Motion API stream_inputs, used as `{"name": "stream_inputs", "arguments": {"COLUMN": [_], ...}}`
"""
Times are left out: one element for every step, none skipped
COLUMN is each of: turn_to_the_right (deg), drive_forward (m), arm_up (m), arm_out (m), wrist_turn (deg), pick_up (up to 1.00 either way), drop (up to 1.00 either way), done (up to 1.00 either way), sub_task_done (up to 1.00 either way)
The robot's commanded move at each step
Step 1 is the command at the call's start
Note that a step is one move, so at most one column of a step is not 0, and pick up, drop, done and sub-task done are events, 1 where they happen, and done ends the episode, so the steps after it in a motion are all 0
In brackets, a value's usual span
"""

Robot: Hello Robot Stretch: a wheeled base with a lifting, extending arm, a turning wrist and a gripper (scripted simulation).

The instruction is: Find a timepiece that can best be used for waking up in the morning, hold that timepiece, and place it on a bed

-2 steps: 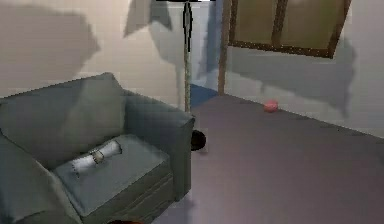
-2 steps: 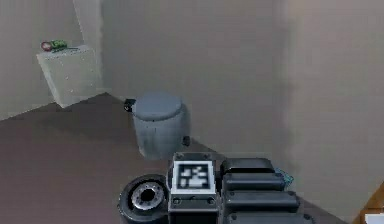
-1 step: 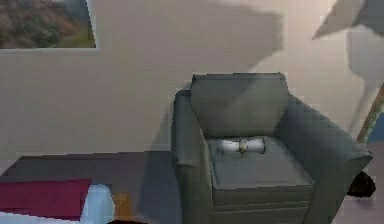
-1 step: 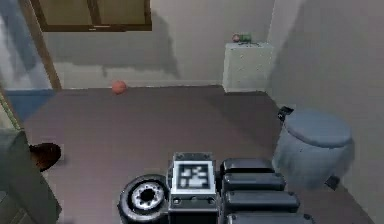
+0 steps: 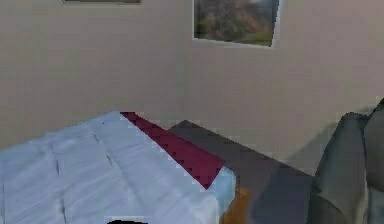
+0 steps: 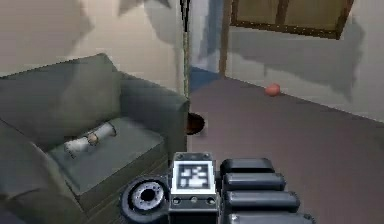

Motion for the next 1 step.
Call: {"name": "stream_inputs", "arguments": {"turn_to_the_right": [-33.0], "drive_forward": [0.00], "arm_up": [0.00], "arm_out": [0.00], "wrist_turn": [0.0], "pick_up": [0.00], "drop": [0.00], "done": [0.00], "sub_task_done": [0.00]}}
